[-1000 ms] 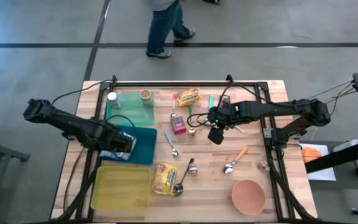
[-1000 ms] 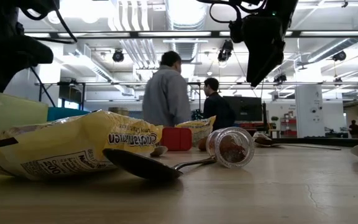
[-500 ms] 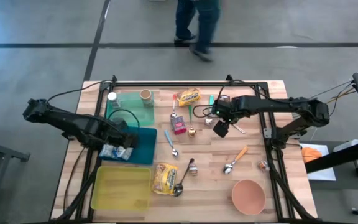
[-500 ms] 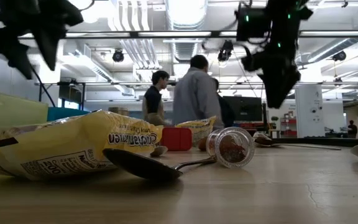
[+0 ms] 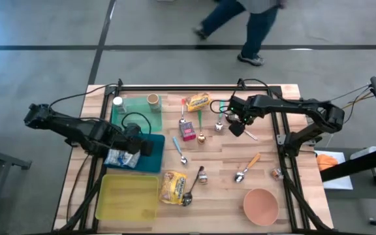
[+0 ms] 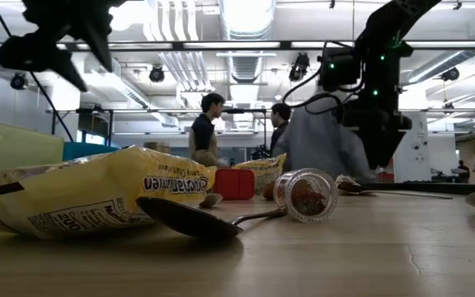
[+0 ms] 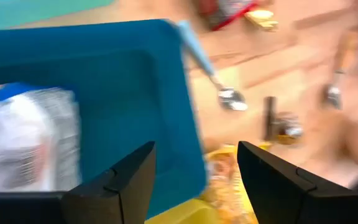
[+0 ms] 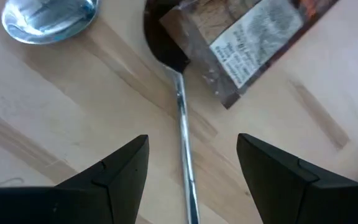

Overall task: Pick & Place Food Item
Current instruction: Put the silver spoon into the yellow bin

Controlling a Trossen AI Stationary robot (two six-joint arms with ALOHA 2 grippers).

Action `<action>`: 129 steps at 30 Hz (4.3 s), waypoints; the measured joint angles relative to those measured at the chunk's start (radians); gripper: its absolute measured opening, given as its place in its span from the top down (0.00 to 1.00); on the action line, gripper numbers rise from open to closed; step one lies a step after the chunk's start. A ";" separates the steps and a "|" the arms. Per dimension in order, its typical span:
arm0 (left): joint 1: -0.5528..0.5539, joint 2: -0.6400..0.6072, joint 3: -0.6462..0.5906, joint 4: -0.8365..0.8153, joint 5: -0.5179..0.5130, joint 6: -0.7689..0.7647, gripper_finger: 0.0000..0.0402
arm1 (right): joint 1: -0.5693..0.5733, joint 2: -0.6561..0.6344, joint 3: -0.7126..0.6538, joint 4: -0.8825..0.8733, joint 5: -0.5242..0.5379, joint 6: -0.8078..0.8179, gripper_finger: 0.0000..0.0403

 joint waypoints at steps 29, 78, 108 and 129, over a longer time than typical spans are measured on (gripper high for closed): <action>0.001 0.000 0.000 0.130 0.000 0.060 0.43 | -0.021 0.180 -0.029 0.140 -0.105 -0.105 0.85; 0.173 0.317 -0.002 1.085 -0.116 0.455 0.43 | 0.285 -0.191 -0.027 0.974 -0.426 0.346 0.98; 0.197 0.321 -0.002 1.148 -0.076 0.608 0.48 | 0.322 -0.042 -0.027 1.269 -0.447 0.426 0.98; 0.196 0.320 0.003 1.205 -0.013 0.643 0.97 | 0.340 -0.042 0.009 1.262 -0.451 0.372 0.89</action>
